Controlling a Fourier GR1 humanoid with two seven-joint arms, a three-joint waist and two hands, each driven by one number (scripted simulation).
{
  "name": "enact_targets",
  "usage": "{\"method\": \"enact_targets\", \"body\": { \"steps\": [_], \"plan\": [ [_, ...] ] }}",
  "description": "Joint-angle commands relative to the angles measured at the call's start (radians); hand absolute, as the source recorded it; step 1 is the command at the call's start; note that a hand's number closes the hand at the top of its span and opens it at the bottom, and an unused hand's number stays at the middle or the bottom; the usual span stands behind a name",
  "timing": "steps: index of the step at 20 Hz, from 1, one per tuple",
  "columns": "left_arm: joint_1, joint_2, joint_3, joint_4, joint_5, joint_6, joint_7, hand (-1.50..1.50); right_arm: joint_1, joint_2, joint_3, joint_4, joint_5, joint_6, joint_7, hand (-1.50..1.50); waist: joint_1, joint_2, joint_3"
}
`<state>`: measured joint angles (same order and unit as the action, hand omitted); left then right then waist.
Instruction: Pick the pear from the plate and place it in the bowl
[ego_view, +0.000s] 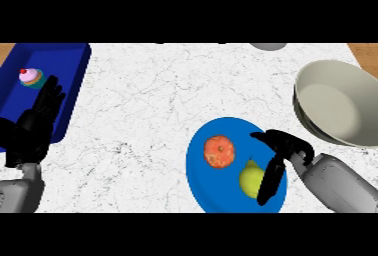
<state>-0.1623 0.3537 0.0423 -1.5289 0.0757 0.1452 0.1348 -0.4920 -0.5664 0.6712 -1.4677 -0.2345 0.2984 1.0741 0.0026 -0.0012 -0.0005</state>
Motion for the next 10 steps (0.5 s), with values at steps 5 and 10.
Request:
{"method": "enact_targets", "body": {
  "steps": [5, 10],
  "plan": [
    [-0.017, 0.008, 0.036, 0.018, 0.005, -0.04, 0.009, 0.0, 0.032, 0.066, -0.001, 0.0, 0.084, -0.004, 0.135, -1.5, 0.0, 0.001, 0.0],
    [0.071, -0.026, 0.013, -0.102, -0.009, -0.023, 0.044, 0.0, 0.068, 0.085, -0.005, 0.056, 0.129, -0.001, 0.078, -1.5, 0.006, 0.0, 0.001]
  ]
}}
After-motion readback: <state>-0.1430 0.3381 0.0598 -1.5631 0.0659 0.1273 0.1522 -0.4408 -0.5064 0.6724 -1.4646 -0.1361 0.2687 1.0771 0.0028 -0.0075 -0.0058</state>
